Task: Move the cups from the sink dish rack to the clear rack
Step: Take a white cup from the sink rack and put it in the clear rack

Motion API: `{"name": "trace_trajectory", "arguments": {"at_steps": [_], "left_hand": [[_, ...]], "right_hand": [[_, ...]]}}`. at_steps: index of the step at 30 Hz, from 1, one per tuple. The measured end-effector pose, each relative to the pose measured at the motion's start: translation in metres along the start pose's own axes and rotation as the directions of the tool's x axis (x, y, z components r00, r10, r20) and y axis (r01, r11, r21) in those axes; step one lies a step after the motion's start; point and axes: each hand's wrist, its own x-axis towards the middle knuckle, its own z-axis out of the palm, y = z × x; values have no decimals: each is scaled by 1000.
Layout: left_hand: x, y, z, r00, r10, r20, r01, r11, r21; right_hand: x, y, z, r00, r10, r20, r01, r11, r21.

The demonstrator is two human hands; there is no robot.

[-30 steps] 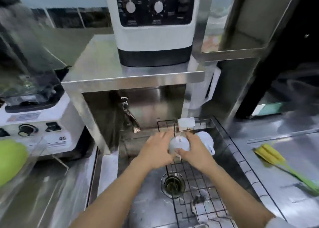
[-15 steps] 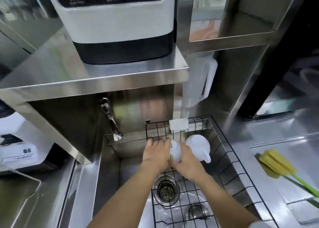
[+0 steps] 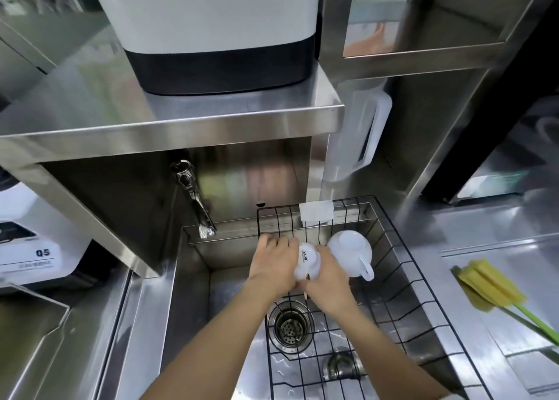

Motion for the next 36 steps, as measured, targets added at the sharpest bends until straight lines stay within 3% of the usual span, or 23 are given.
{"name": "trace_trajectory", "arguments": {"at_steps": [8, 12, 17, 23, 30, 36], "left_hand": [[-34, -20, -29, 991, -1, -133, -59, 891, -449], [-63, -33, -52, 976, -65, -207, -67, 818, -572], [-106, -64, -77, 928, -157, -338, -81, 800, -594], [-171, -116, -116, 784, -121, -609, -178, 895, -408], [-269, -190, -163, 718, -174, -674, -135, 915, -380], [-349, -257, -175, 683, -260, -682, 13, 939, -345]], "right_hand": [[-27, -37, -30, 981, -189, -42, 190, 982, 15], [-44, -67, -29, 970, -239, -54, 239, 971, 4], [-73, -114, -19, 946, -322, -40, 323, 946, 18], [-114, -181, 9, 890, -456, -1, 456, 890, 22], [-170, -270, 73, 791, -611, 38, 607, 791, 82], [-206, -326, 141, 717, -679, 160, 670, 734, 113]]}}
